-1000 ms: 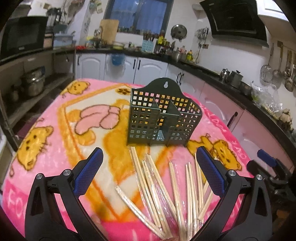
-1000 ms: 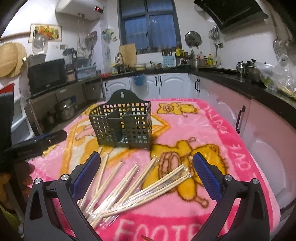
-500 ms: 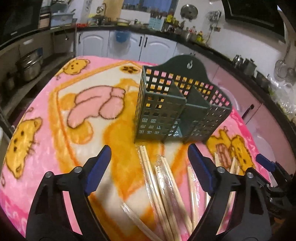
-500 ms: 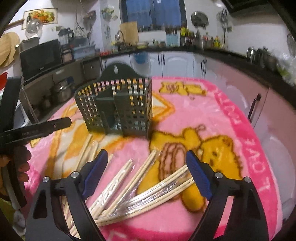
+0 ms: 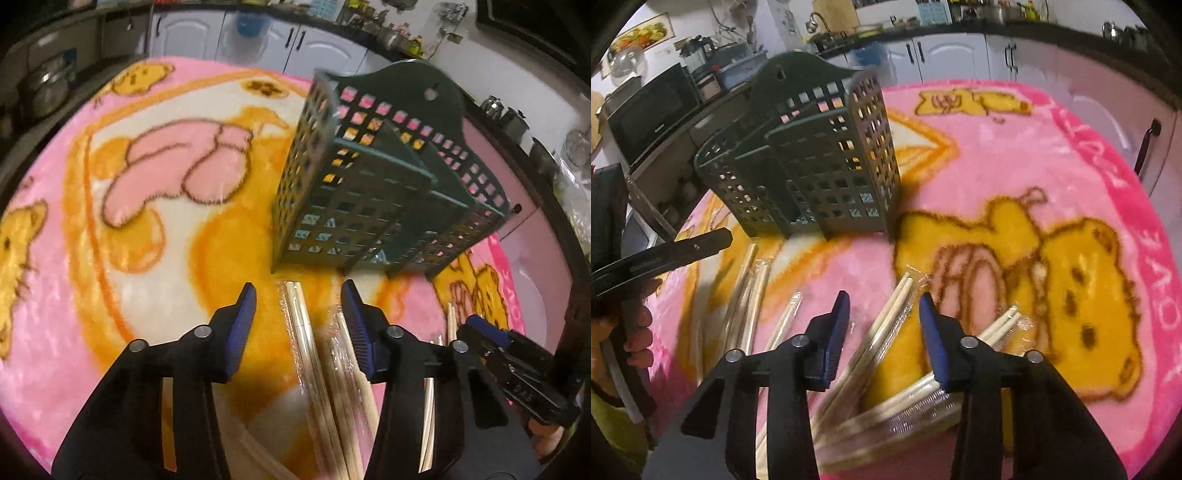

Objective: Organize utensils
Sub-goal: 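Lower the left tool onto one wrapped chopstick while the right tool lowers onto another, then close the left tool on a chopstick while the right tool closes on another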

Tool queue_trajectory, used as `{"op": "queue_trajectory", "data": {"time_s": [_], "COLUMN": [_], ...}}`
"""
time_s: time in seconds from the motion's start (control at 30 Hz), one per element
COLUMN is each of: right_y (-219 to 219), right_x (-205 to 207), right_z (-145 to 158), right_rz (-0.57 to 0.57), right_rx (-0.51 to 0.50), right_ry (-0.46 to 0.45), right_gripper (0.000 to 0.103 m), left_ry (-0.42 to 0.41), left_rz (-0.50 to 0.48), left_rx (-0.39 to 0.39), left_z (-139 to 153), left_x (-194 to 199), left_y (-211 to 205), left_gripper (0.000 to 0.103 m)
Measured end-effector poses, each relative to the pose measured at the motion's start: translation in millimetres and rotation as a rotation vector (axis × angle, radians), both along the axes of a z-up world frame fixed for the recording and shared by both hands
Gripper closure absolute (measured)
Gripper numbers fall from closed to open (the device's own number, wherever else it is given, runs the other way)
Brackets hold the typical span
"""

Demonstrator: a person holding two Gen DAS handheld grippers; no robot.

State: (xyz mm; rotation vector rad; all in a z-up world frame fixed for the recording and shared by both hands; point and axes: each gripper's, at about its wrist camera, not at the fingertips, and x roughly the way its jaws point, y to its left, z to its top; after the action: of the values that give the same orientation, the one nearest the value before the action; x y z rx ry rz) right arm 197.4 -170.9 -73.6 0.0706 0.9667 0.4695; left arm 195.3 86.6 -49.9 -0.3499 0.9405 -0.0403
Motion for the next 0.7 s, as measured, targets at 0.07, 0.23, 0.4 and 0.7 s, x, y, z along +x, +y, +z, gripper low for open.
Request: {"op": "queue_trajectory", "data": {"time_s": [0.07,0.23,0.4,0.7], "right_y": [-0.7,-0.8,-2.1,-4.6], "right_x": [4.7,18.2,27.8,34.6], "right_z": [-2.4,-7.6,-15.7,-16.6], "right_rz": [-0.007,-0.025,-0.036,-0.039], "right_rx": [0.011,0.024,0.041,0.060], "right_ry": [0.027,0.087,0.131,0.140], "right_gripper": [0.071,0.072,0.075,0.092], "left_ry": [0.022,0.059,0.086,0.122], "left_rz": [-0.002,-0.005,0.011,0.040], "left_rx": [-0.031,-0.050,-0.041,0.041], "left_z": [-4.9,-13.4,-23.9,-25.3], "left_x": [4.9,12.4,17.0,27.1], "left_y": [0.5,-0.8,0.0,-7.0], "left_gripper": [0.069,0.069,0.069,0.084]}}
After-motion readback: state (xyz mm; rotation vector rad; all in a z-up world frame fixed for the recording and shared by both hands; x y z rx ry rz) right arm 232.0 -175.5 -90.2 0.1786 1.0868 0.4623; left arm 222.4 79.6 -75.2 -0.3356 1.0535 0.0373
